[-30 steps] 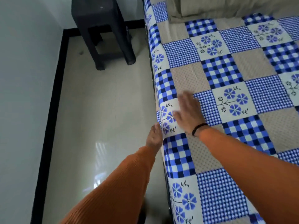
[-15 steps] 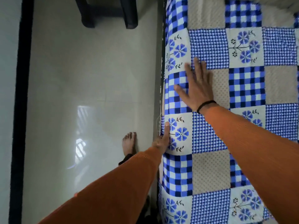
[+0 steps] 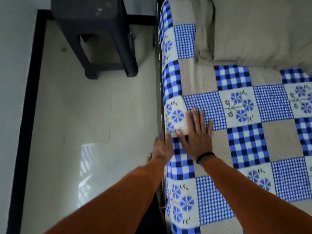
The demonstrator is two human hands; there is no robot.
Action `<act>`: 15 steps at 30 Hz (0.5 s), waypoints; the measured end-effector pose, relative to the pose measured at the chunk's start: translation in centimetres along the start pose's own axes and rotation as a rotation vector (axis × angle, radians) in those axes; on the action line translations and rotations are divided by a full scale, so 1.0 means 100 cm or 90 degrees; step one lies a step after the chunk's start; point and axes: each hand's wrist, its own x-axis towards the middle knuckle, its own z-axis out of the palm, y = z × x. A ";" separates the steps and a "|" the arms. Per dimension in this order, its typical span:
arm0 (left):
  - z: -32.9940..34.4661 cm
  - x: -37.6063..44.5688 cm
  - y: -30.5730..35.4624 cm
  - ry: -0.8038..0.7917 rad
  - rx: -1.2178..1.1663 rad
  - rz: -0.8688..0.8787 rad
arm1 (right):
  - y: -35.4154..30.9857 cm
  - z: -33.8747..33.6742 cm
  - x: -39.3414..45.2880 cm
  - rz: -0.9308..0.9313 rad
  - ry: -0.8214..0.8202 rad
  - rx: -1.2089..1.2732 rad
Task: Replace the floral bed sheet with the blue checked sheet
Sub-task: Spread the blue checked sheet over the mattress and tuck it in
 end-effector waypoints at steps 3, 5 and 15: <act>-0.034 0.056 0.070 0.027 -0.047 0.100 | -0.007 -0.010 0.074 0.062 0.029 0.016; -0.041 0.092 0.100 0.031 -0.054 0.126 | -0.023 -0.014 0.113 0.089 0.000 0.010; -0.168 0.092 0.138 0.009 0.448 0.007 | -0.079 -0.083 0.188 -0.153 -0.348 0.035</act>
